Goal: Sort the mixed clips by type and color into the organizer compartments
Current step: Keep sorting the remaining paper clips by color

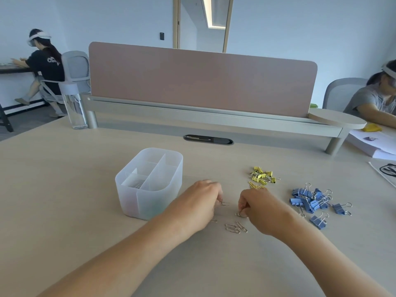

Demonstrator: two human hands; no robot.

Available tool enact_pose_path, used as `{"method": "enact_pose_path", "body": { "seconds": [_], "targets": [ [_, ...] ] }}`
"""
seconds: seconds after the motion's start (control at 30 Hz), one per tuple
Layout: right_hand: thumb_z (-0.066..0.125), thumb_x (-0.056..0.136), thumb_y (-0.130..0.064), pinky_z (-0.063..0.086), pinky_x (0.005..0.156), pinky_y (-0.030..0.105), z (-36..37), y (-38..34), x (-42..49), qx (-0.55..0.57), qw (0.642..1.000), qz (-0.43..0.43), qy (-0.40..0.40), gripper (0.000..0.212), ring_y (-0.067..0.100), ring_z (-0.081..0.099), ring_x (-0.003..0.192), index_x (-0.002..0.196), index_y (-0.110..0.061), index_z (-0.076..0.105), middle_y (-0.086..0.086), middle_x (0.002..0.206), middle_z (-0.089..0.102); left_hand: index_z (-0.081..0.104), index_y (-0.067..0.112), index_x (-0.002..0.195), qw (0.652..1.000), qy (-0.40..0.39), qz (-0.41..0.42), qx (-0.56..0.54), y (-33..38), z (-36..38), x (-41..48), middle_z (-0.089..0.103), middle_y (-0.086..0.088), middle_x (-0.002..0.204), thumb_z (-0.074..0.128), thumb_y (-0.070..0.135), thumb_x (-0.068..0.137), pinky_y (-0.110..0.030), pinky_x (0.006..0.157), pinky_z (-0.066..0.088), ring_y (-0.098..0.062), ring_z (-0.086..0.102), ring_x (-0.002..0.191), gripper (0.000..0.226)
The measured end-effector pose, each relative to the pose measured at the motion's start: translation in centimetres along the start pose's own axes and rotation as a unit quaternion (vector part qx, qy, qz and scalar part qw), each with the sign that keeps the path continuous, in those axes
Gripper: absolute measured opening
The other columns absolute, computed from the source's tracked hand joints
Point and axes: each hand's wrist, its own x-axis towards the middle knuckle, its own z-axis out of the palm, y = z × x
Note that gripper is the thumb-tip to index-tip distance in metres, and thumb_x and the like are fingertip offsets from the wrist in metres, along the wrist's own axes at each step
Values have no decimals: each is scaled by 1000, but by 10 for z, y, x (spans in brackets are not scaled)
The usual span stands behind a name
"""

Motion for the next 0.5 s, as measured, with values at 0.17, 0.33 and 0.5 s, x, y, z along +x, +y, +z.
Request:
{"method": "enact_pose_path", "body": {
  "seconds": [0.17,0.33,0.5],
  "targets": [
    [61,90,-13,40,54,12,-17,4,1,128,991,5,49,11,4,53,67,82,-19,63,-10,73,58,56,27,89,998,26,1,-53,7,-34,1,57,8,101,52,19,98,-24,71,36,-8,46,88,13],
    [67,87,-14,42,55,16,-42,0,4,185,978,-9,90,15,3,54,55,74,-21,64,-7,66,63,61,25,89,996,70,-54,-26,-30,-89,3,61,7,94,58,21,96,-24,73,43,-12,56,88,9],
    [68,88,-12,42,52,14,-59,-23,18,307,945,-58,94,12,6,54,49,76,-12,66,-2,61,63,62,27,86,985,27,-155,77,-87,-128,6,60,6,93,61,20,94,-26,69,41,-15,56,87,11]
  ]
}}
